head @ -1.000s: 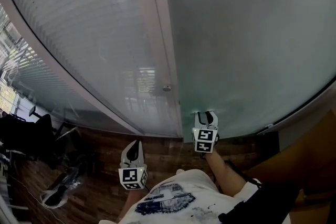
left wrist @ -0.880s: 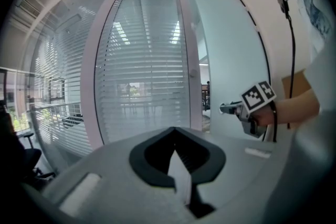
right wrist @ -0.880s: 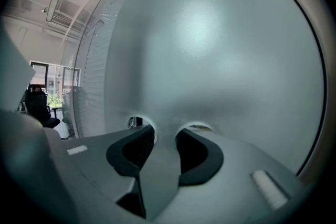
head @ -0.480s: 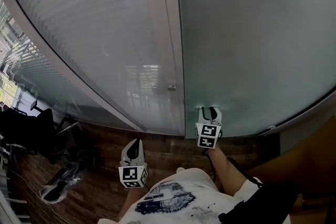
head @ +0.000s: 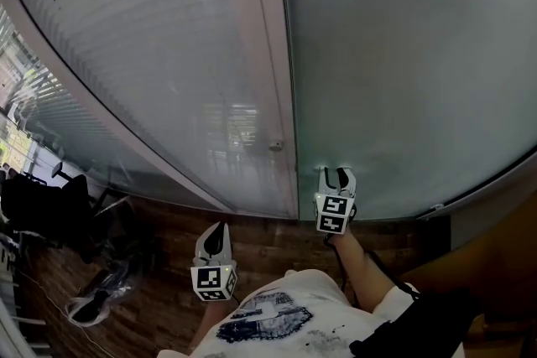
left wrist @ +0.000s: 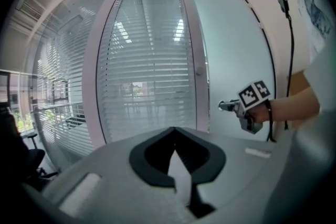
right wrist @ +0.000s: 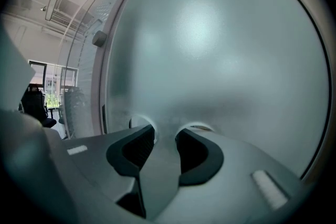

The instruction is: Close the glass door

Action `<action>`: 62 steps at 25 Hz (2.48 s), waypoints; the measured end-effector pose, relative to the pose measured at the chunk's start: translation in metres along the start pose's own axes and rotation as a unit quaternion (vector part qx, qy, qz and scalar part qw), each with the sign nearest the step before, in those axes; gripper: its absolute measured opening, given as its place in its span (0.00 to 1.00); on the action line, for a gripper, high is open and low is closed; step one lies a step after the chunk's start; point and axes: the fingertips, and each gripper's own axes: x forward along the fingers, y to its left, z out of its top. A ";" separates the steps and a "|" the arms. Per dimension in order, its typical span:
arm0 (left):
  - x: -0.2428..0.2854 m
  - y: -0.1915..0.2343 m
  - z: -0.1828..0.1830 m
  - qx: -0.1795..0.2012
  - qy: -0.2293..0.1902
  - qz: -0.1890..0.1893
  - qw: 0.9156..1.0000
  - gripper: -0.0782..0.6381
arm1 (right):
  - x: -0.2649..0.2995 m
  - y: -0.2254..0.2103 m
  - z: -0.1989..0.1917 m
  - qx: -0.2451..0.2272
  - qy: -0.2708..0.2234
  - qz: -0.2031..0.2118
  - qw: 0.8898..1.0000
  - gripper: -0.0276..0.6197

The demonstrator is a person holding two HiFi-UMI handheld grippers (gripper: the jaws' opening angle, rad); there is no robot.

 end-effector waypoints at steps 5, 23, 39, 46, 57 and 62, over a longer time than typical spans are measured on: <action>0.007 -0.003 0.001 0.002 0.005 -0.002 1.000 0.11 | 0.011 -0.002 0.002 -0.001 -0.004 0.002 1.000 0.25; 0.030 0.008 0.002 0.011 0.012 0.001 1.000 0.11 | 0.039 -0.005 0.007 0.001 -0.014 -0.005 1.000 0.23; 0.024 0.013 0.007 0.015 0.019 -0.002 1.000 0.11 | 0.035 -0.009 0.012 -0.004 -0.021 -0.010 1.000 0.23; 0.008 0.026 0.001 0.012 0.020 -0.004 1.000 0.11 | 0.036 -0.013 0.001 0.004 -0.004 -0.013 1.000 0.24; -0.019 0.076 -0.011 0.009 0.020 -0.043 0.999 0.11 | 0.014 -0.019 -0.001 0.032 0.011 -0.048 0.998 0.30; -0.032 0.099 -0.017 0.016 0.014 -0.086 0.996 0.11 | -0.027 -0.015 0.001 0.031 0.002 -0.099 0.995 0.31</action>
